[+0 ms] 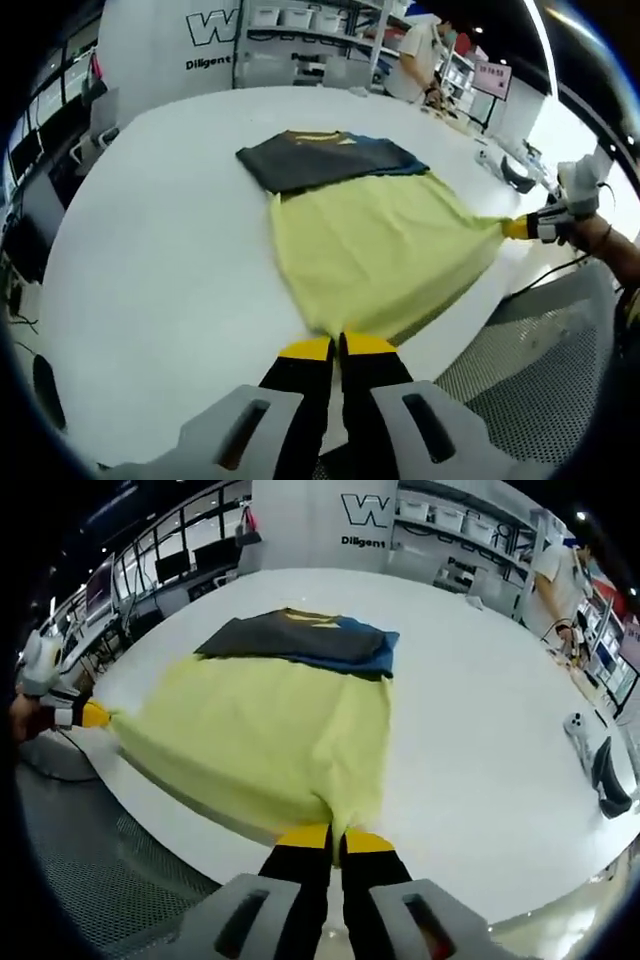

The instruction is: Fold the garment on the visible template until the final outline fits inside the template.

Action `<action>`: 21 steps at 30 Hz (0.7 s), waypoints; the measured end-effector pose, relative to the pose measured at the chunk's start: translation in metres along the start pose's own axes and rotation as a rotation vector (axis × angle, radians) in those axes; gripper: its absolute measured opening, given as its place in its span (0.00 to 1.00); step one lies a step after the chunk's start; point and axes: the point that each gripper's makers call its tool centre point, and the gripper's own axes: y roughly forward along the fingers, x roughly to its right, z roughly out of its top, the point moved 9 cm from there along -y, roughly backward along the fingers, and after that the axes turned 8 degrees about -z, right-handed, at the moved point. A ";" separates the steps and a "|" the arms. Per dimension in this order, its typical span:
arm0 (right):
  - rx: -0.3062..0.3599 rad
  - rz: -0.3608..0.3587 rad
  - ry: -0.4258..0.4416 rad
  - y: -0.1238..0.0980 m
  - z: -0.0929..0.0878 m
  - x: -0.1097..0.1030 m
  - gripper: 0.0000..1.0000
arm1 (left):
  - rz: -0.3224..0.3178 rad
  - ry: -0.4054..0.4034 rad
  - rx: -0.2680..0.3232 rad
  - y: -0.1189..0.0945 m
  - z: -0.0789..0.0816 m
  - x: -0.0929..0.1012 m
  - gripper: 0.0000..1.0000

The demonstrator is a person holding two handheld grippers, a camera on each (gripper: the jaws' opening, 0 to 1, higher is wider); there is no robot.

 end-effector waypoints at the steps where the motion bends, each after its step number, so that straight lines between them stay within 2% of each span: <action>1: 0.009 -0.002 0.001 0.000 0.003 0.001 0.00 | 0.001 0.002 0.004 0.000 0.001 0.000 0.05; 4: 0.025 -0.009 -0.004 0.000 0.009 0.001 0.00 | 0.005 0.057 0.049 0.000 0.009 -0.003 0.05; 12: 0.064 -0.026 -0.010 0.000 0.027 0.002 0.00 | 0.023 0.043 0.073 -0.001 0.023 -0.007 0.05; 14: 0.069 -0.031 -0.011 0.000 0.029 0.003 0.00 | 0.025 0.080 0.068 -0.001 0.026 -0.007 0.05; 19: 0.090 -0.041 0.004 0.000 0.034 0.005 0.00 | 0.040 0.071 0.115 -0.003 0.037 -0.008 0.05; 21: 0.112 -0.057 0.040 0.000 0.040 0.004 0.00 | 0.045 0.070 0.127 -0.002 0.040 -0.009 0.05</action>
